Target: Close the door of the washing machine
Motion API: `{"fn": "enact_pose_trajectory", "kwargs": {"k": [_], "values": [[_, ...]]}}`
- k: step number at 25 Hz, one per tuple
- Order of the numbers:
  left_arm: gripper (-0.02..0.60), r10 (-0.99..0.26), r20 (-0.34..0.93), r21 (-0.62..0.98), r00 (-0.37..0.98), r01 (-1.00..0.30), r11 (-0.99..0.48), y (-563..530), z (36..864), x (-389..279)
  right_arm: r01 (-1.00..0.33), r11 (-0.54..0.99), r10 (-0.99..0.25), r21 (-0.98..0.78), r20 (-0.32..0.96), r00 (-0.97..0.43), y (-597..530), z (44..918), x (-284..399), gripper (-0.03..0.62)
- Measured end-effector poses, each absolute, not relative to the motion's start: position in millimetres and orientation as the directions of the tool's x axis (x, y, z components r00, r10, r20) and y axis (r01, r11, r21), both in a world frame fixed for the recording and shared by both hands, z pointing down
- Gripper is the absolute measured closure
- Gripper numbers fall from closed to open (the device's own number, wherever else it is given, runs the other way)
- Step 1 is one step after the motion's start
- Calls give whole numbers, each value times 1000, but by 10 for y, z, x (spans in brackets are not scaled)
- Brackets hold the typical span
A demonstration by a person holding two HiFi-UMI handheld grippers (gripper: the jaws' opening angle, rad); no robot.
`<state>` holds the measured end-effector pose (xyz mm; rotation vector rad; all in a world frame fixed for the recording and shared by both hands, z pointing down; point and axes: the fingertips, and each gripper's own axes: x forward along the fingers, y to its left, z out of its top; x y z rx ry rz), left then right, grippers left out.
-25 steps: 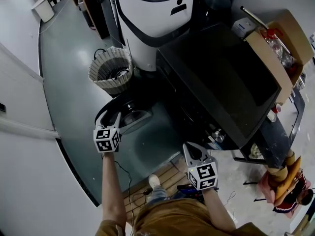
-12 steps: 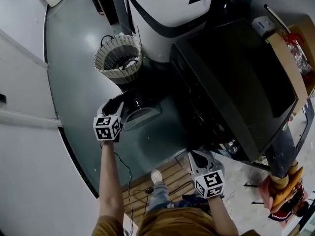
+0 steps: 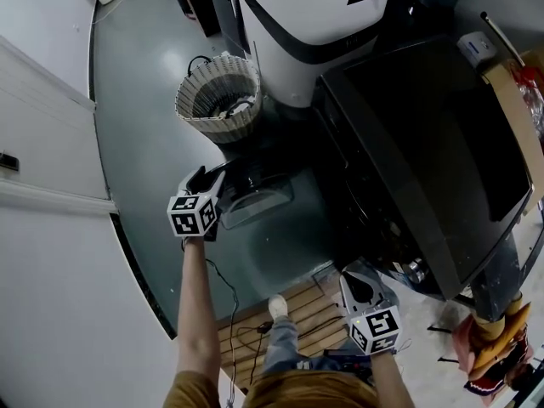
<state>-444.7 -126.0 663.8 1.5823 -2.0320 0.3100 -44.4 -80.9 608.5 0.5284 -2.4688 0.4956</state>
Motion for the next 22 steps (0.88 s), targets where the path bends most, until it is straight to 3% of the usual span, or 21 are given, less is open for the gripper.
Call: {"fn": "enact_pose_trajectory", "kwargs": {"k": [22], "values": [[333,-744,643,21,-181,-967,254,-1125,6698,-4248,-479,843,-279,-243,564,-777,-754,5981,-337,582]]}}
